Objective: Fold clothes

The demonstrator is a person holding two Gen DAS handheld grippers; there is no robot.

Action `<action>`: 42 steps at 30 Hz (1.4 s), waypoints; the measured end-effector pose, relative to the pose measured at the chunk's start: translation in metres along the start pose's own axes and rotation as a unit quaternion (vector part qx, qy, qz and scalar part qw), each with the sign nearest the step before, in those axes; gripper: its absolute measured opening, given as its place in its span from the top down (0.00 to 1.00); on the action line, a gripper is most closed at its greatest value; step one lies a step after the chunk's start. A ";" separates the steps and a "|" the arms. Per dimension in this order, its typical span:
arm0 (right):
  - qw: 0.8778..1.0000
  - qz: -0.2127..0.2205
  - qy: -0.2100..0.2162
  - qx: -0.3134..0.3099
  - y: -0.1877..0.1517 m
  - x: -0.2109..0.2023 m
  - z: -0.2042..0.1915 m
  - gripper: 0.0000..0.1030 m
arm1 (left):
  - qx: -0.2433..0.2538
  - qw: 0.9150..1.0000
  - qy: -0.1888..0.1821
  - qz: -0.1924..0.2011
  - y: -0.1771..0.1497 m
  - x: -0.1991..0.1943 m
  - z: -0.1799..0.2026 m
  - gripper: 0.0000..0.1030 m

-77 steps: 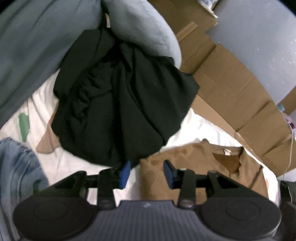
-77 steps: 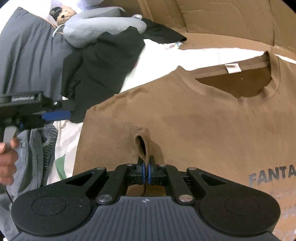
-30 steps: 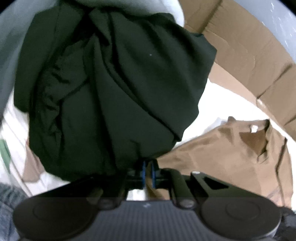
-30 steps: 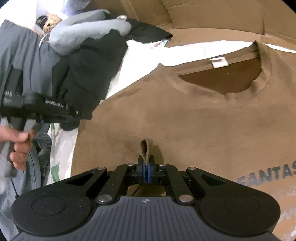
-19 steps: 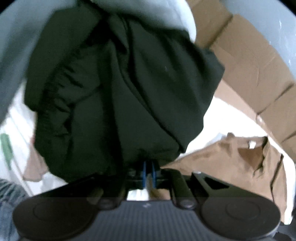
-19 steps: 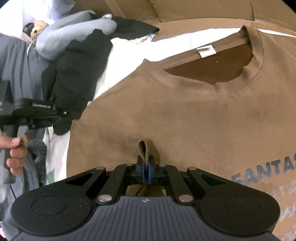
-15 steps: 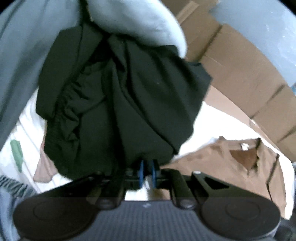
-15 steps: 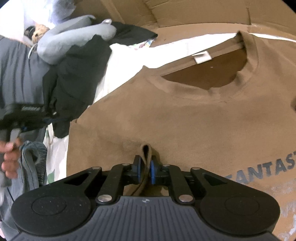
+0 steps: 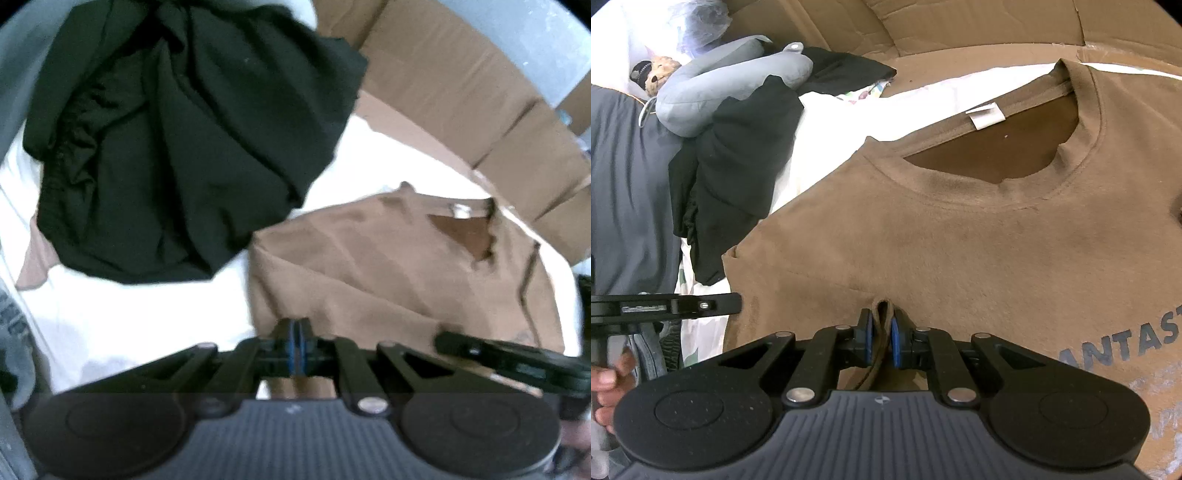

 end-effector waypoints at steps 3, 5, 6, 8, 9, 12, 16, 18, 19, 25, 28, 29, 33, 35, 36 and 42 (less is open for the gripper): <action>1.000 0.003 0.002 0.012 0.004 -0.001 0.003 0.89 | 0.011 1.000 0.017 0.001 0.004 0.011 0.003 0.98; 0.999 0.006 0.011 0.030 0.003 -0.004 0.006 0.90 | 0.030 0.999 0.033 0.004 0.003 0.013 0.010 0.98; 0.999 0.003 0.017 0.043 0.002 -0.005 0.009 0.90 | 0.031 0.999 0.036 0.006 0.001 0.013 0.011 0.98; 0.997 -0.007 0.032 0.067 -0.004 -0.004 0.014 0.88 | 0.032 0.999 0.038 0.009 -0.001 0.011 0.011 0.98; 0.996 -0.016 0.042 0.076 -0.008 -0.003 0.016 0.75 | 0.033 0.999 0.038 0.010 -0.002 0.011 0.011 0.98; 0.993 -0.022 0.080 0.086 -0.021 -0.004 0.017 0.65 | 0.030 0.999 0.033 0.011 -0.004 0.009 0.010 0.98; 0.989 -0.040 0.114 0.084 -0.035 -0.002 0.010 0.65 | 0.036 0.999 0.023 0.013 -0.010 0.006 0.015 0.98; 0.987 -0.046 0.127 0.083 -0.042 -0.001 0.006 0.65 | 0.041 0.999 0.020 0.014 -0.018 0.000 0.017 0.97; 0.987 -0.049 0.132 0.083 -0.045 -0.001 0.004 0.65 | 0.042 0.999 0.017 0.016 -0.022 -0.005 0.018 0.97; 0.985 -0.065 0.147 0.067 -0.055 0.000 -0.005 0.83 | 0.033 0.999 -0.009 0.034 -0.052 -0.036 0.026 0.97; 0.984 -0.069 0.153 0.051 -0.057 -0.005 -0.009 0.93 | 0.036 0.999 -0.012 0.033 -0.074 -0.049 0.032 0.96; 0.984 -0.069 0.153 0.051 -0.057 -0.007 -0.009 0.93 | 0.036 0.999 -0.008 0.030 -0.081 -0.051 0.033 0.96; 0.983 -0.059 0.163 0.065 -0.058 -0.022 -0.006 0.93 | 0.019 1.000 -0.008 0.015 -0.107 -0.056 0.030 0.96; 0.981 -0.051 0.171 0.070 -0.059 -0.030 -0.004 0.97 | 0.021 1.000 -0.009 0.010 -0.117 -0.057 0.032 0.96; 0.981 -0.047 0.174 0.069 -0.059 -0.032 -0.004 1.00 | 0.020 1.000 -0.012 0.008 -0.122 -0.060 0.033 0.96; 0.981 -0.036 0.182 0.061 -0.059 -0.038 -0.007 1.00 | -0.004 0.998 -0.070 0.005 -0.149 -0.068 0.043 0.92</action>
Point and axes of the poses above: each gripper's, at about its wrist camera, not at the fingertips, and x roughly the way its jaws point, z to its right, y to its top, the point moved 1 cm from there along x, roughly the way its jaws point, and after that the axes turned 4 degrees about -z, right-handed, at the moved point
